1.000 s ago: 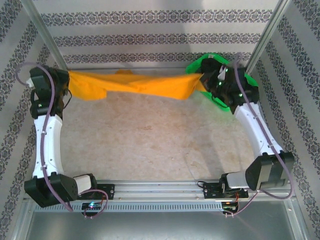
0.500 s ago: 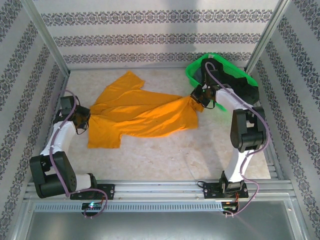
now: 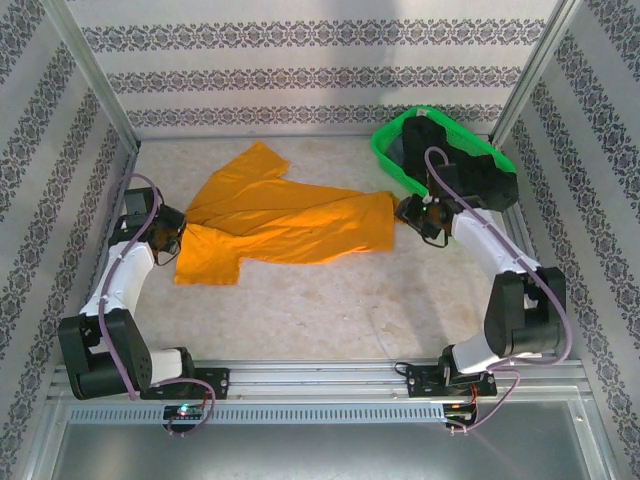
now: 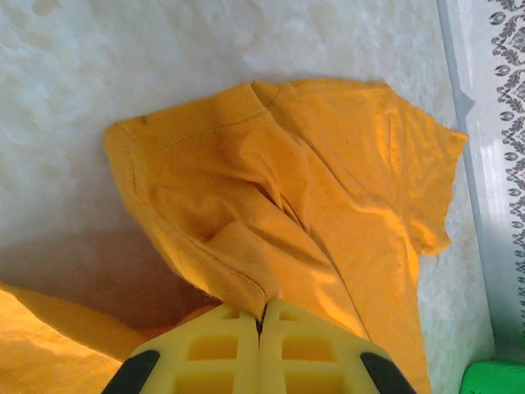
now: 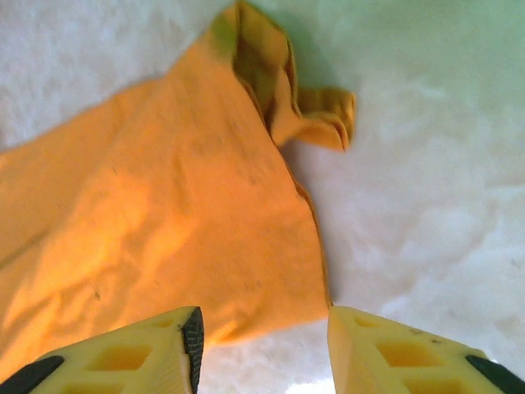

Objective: Fold and stack the t-shirts

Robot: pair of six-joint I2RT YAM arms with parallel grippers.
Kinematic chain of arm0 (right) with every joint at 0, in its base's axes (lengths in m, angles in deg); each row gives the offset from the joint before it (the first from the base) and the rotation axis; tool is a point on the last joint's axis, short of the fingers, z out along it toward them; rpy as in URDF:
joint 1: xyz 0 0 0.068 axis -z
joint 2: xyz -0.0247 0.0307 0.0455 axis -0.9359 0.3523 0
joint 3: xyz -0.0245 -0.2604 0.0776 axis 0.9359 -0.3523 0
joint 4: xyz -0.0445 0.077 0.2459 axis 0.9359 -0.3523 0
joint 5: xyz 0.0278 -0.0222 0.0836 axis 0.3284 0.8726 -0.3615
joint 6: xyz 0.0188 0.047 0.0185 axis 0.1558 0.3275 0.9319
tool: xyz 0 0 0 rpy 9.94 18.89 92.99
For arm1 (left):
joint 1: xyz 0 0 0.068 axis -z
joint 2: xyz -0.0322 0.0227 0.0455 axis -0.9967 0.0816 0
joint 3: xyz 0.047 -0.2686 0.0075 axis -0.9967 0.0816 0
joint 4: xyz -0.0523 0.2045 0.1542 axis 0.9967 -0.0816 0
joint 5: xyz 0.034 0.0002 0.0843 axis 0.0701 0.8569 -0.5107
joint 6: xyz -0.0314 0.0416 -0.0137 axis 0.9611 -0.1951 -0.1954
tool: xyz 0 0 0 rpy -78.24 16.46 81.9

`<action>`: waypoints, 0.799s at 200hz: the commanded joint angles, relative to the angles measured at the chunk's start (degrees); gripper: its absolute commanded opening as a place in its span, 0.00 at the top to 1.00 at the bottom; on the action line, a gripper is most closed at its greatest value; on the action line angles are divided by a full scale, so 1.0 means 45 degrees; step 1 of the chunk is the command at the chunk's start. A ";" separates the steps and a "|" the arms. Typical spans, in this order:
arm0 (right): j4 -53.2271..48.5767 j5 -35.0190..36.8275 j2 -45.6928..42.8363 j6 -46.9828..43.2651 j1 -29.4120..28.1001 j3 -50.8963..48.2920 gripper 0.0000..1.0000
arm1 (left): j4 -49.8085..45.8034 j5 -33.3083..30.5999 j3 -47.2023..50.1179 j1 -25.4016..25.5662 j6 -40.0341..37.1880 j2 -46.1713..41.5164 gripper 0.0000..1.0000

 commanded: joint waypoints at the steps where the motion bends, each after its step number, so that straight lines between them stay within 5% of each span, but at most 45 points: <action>1: 0.0912 -0.0211 0.0689 -0.0527 -0.0604 -0.1107 0.59 | 0.0112 -0.0084 -0.0404 0.0193 -0.0287 0.0226 1.00; 50: 0.1418 -0.0118 0.3536 -0.1321 -0.0865 -0.0200 0.63 | 0.0066 -0.0007 -0.0549 0.0217 -0.0463 0.0343 1.00; 77: 0.1317 -0.0314 0.4194 -0.1413 -0.0938 0.0369 0.87 | 0.0019 -0.0048 -0.0544 0.0217 -0.0529 0.0273 1.00; 93: 0.1090 -0.0132 0.3761 -0.1346 -0.1067 0.0403 1.00 | -0.0092 -0.0151 -0.0588 0.0216 -0.0621 0.0255 1.00; 160: -0.2581 -0.0549 0.0509 -0.1034 -0.1281 0.0618 1.00 | -0.0245 -0.0511 -0.0857 0.0217 -0.0856 0.0435 1.00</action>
